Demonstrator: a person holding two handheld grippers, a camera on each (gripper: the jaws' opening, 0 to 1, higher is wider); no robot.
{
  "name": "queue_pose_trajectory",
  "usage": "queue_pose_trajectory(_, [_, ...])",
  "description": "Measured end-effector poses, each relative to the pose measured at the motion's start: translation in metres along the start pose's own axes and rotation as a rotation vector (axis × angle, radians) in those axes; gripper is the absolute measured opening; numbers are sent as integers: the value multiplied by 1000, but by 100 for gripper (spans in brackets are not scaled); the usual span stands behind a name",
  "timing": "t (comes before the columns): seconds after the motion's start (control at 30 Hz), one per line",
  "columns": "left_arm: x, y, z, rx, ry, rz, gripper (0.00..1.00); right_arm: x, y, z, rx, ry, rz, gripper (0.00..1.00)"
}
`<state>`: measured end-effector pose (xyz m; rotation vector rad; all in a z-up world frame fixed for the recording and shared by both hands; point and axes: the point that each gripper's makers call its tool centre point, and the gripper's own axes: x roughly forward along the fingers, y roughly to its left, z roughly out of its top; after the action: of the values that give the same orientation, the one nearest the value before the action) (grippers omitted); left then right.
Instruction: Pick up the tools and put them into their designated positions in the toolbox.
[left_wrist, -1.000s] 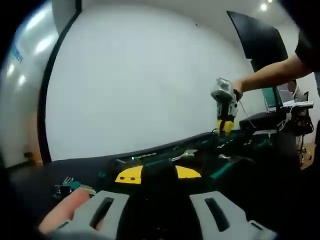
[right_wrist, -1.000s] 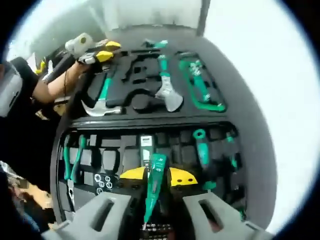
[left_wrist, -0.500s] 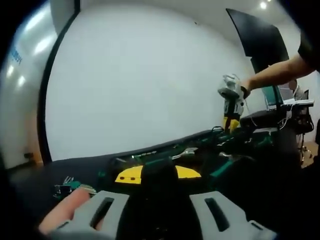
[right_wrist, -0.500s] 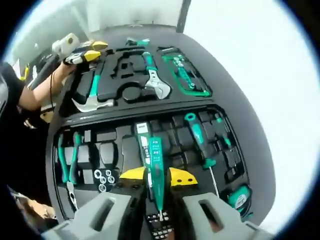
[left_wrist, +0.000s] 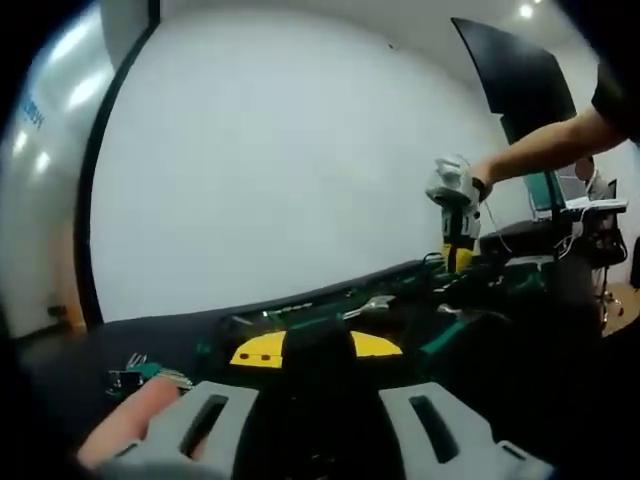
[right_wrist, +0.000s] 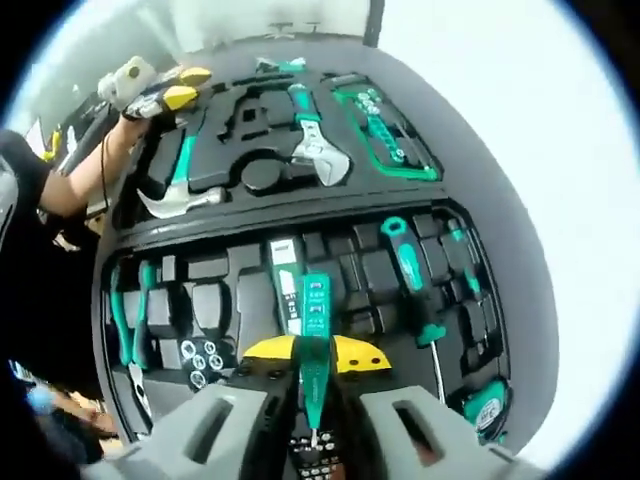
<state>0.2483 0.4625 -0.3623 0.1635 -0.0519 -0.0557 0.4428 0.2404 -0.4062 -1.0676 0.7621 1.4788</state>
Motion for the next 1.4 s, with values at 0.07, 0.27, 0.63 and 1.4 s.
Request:
queue_pose_trajectory(0.07, [0,0,0,2,0,0,24,1,-1,-3,-3,19,3,11])
queue_pose_trajectory(0.27, [0,1,0,-1,0,-1,24,-2,-4,0,-6,50,1,10])
queue_pose_trajectory(0.63, [0,-1,-1,3,5,-1,24,2,-33,20,-123,128,-37,10])
queue_pose_trajectory(1.4, [-1,-2,-1,9,3,-9,24,14,-34,17,-234,151,-36,11])
